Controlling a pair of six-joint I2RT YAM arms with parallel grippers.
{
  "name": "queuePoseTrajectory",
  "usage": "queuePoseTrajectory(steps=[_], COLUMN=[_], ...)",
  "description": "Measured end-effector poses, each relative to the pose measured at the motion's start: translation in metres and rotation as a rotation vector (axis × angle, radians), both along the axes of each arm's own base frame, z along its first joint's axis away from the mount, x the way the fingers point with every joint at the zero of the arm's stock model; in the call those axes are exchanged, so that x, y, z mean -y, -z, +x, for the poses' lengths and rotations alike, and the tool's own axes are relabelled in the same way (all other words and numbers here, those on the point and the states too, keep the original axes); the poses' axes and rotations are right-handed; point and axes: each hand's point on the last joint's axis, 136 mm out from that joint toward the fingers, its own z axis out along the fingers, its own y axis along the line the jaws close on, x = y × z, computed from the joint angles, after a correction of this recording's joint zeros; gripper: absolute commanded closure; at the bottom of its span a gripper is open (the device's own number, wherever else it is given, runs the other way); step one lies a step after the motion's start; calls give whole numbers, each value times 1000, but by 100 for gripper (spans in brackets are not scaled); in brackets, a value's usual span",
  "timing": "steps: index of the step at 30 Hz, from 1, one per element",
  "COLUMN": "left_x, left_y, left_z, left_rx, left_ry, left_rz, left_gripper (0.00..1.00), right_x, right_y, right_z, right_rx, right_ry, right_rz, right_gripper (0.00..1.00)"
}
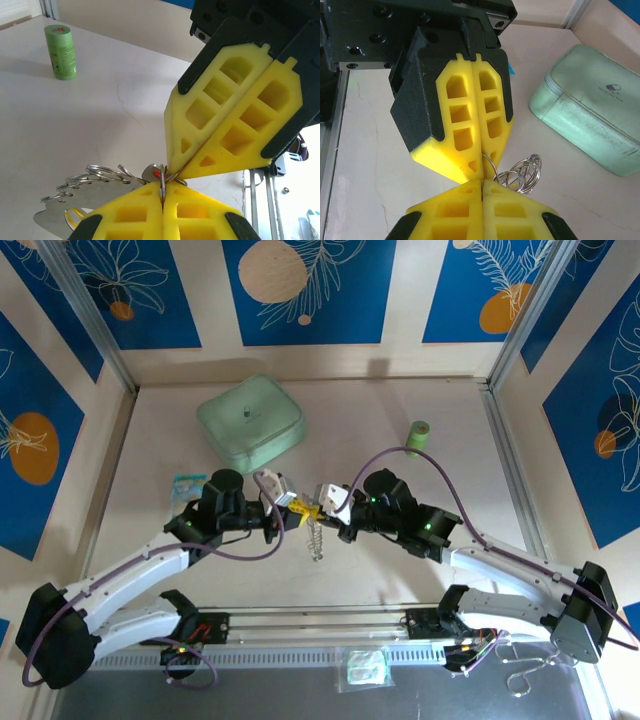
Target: Put the keys on the keyring
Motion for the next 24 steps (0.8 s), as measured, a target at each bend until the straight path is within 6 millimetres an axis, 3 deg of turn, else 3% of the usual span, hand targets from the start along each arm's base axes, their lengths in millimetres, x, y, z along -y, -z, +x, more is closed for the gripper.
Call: queuePoseTrajectory(steps=[2, 6, 10, 14, 17, 24], left_x=[0, 0, -1, -1, 0, 0], left_y=[2, -3, -22, -35, -37, -30], left_z=[-1, -3, -7, -10, -13, -22], left_rx=[-2, 40, 171, 294, 376, 481], left_ry=[6, 18, 35, 62, 90, 158], left_rz=[-5, -40, -108, -140, -141, -121], left_gripper=[100, 100, 100, 100, 100, 100], right_x=[0, 2, 8, 17, 24, 41], right_y=[2, 4, 11, 8, -4, -37], right_z=[0, -6, -16, -24, -28, -27], right_rx=[11, 38, 42, 48, 56, 41], right_ry=[-6, -26, -50, -57, -62, -59], right_rz=[-9, -21, -40, -35, 4, 137], right_gripper=[95, 71, 65, 64, 66, 82])
